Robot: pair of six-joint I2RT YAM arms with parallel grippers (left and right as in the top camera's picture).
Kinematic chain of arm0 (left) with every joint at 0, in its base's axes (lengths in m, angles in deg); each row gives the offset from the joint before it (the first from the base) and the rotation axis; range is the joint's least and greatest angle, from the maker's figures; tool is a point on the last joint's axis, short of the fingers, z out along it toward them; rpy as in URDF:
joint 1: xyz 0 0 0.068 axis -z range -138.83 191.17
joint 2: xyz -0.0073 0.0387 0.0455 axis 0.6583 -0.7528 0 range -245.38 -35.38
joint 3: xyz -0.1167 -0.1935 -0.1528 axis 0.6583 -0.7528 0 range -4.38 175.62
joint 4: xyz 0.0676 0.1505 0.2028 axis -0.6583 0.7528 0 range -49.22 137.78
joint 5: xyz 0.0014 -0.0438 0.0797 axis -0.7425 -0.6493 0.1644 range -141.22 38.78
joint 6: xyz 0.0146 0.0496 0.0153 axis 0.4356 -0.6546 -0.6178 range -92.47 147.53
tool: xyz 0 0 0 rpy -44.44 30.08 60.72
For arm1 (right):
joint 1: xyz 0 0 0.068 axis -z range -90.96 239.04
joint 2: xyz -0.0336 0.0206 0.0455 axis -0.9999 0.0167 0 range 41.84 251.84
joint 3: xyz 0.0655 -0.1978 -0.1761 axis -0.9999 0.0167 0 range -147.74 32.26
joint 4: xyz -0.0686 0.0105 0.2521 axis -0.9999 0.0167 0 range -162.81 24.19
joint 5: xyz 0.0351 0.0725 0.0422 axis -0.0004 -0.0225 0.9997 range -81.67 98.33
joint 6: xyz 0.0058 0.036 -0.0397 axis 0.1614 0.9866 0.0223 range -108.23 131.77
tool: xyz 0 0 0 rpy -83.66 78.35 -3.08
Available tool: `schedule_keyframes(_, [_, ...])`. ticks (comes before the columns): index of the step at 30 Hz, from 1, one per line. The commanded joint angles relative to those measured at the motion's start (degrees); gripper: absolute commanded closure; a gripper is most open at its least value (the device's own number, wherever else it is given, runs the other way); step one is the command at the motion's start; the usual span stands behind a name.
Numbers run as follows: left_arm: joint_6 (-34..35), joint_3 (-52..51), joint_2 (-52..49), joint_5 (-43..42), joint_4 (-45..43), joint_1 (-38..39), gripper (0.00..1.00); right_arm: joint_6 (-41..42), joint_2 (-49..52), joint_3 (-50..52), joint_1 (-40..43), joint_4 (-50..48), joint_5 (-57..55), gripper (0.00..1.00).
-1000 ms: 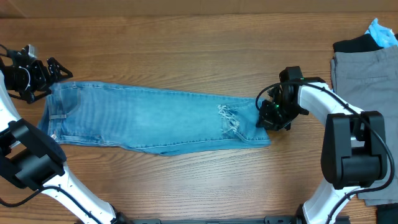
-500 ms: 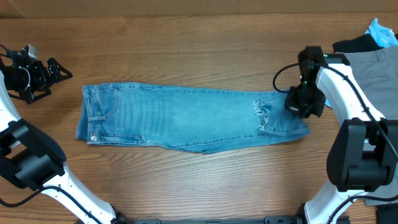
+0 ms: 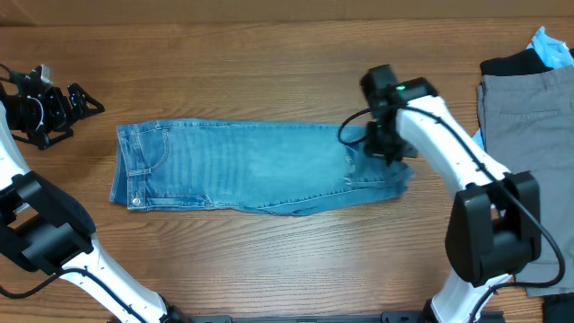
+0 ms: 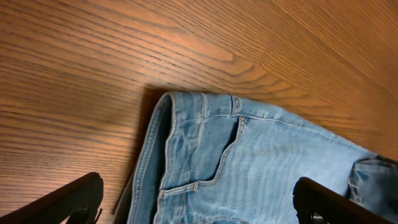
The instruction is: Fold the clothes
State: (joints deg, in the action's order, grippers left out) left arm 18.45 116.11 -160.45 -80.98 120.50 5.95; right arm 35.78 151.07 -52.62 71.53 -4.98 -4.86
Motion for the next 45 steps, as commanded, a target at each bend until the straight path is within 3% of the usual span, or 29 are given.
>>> schedule_keyframes(1, [0.55, 1.07, -0.61, 0.17, -0.07, 0.5, 0.0, 1.92, -1.75, -0.48, -3.65, -1.92, 1.99, 0.96])
schedule_keyframes(9, [0.55, 1.07, -0.61, 0.35, -0.09, 0.5, 0.0, 4.37, -1.75, -0.31, -8.68, -6.1, 6.21, 0.96])
schedule_keyframes(12, [0.52, 1.07, -0.61, 0.37, -0.17, 0.5, 0.0, 4.37, -1.75, -0.24, -9.94, -7.74, 8.68, 0.91])
schedule_keyframes(23, [0.52, 1.07, -0.61, 0.37, -0.17, 0.5, 0.0, 5.25, -1.73, 1.57, -16.15, -14.88, 13.33, 0.86])
schedule_keyframes(25, [0.52, 1.07, -0.61, 0.37, -0.2, 0.48, 0.0, 5.25, -1.73, 2.12, -17.29, -15.69, 13.4, 0.76])
schedule_keyframes(27, [0.52, 1.07, -0.61, 0.39, -0.2, 0.48, 0.0, 5.18, -1.73, 2.29, -18.38, -16.15, 13.4, 0.48])
schedule_keyframes(29, [0.52, 1.07, -0.61, 0.37, -0.2, 0.5, 0.0, 4.17, -1.73, 2.29, -19.52, -16.94, 14.49, 0.38])
schedule_keyframes(34, [0.52, 1.07, -0.61, 0.37, -0.15, 0.5, 0.0, 3.48, -1.77, 2.25, -21.05, -19.28, 18.1, 0.38])
schedule_keyframes(40, [0.52, 1.07, -0.61, 0.37, -0.13, 0.5, 0.0, 4.09, -2.56, -2.4, -16.48, -13.99, 9.44, 0.39])
schedule_keyframes(45, [0.52, 1.07, -0.61, 0.37, -0.04, 0.55, 0.0, 1.97, -2.82, -5.27, -10.21, -12.66, 11.39, 0.49])
